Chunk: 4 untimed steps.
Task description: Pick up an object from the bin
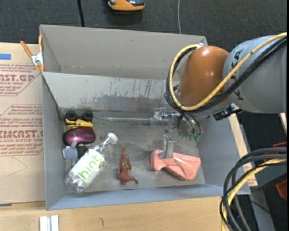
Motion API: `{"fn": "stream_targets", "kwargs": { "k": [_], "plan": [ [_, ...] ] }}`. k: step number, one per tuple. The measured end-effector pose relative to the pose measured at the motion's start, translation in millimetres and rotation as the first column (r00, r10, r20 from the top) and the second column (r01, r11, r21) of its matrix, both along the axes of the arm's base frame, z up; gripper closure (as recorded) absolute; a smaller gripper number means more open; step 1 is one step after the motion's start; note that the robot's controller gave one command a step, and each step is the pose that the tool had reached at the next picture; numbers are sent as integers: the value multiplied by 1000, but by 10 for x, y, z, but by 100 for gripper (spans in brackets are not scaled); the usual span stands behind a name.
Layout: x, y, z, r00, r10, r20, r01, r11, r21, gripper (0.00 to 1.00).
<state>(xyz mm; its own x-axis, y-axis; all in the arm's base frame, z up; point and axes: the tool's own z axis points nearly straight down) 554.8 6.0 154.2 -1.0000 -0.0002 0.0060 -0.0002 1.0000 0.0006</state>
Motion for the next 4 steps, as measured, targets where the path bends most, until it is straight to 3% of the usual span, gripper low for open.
{"fn": "stream_targets", "kwargs": {
  "k": [1,2,3,4],
  "plan": [
    [18,1,44,1000,0,8,0,1000,0,0],
    [-80,-223,-430,1000,4,14,-4,1000,1,0],
    [-197,-283,-628,1000,-7,8,7,1000,2,0],
    [-371,-555,-829,934,358,8,-358,934,5,100]
  ]
}}
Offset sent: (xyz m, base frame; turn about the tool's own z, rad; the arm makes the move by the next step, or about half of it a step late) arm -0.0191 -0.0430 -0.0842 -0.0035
